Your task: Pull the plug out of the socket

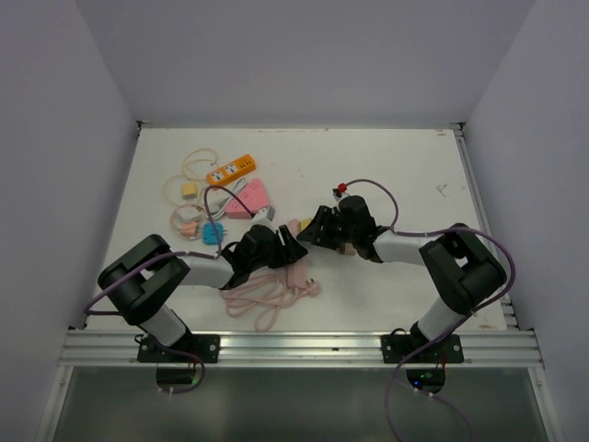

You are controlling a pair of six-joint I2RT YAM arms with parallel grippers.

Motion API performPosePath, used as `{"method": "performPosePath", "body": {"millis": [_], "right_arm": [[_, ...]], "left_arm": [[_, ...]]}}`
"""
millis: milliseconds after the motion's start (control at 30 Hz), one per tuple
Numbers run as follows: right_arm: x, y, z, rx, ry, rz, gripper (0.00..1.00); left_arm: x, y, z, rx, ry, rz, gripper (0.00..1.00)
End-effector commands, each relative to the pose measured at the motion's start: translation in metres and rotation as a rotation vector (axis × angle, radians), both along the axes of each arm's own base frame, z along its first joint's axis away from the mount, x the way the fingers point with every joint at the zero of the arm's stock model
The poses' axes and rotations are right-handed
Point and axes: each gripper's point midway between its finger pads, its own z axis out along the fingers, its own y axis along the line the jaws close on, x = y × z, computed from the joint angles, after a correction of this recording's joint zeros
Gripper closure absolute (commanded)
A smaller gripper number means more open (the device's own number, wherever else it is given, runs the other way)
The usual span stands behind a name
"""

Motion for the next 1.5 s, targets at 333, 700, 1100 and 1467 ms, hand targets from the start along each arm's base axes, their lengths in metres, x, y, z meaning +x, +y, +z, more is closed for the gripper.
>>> {"method": "performPosePath", "body": {"millis": [333, 700, 1100, 1467], "right_arm": [[-0.01, 0.013, 0.03, 0.059, -0.067, 0.033, 1.0], [-0.008, 0.004, 0.045, 0.067, -0.101, -0.02, 1.0], [-0.005, -0.008, 0.07, 0.086, -0.156, -0.079, 1.0], [0.004, -0.036, 0.081, 0.165, -0.149, -0.092, 1.0]], "left_arm": [[-0.018, 0.029, -0.057, 0.213, 0.136, -0.002, 0.83], [-0.034, 0.054, -0.082, 0.296, 0.267, 0.098, 1.0], [-0.043, 0.076, -0.1, 0.379, 0.357, 0.182, 1.0], [-0.044, 0.083, -0.102, 0.393, 0.365, 0.194, 1.0]]}}
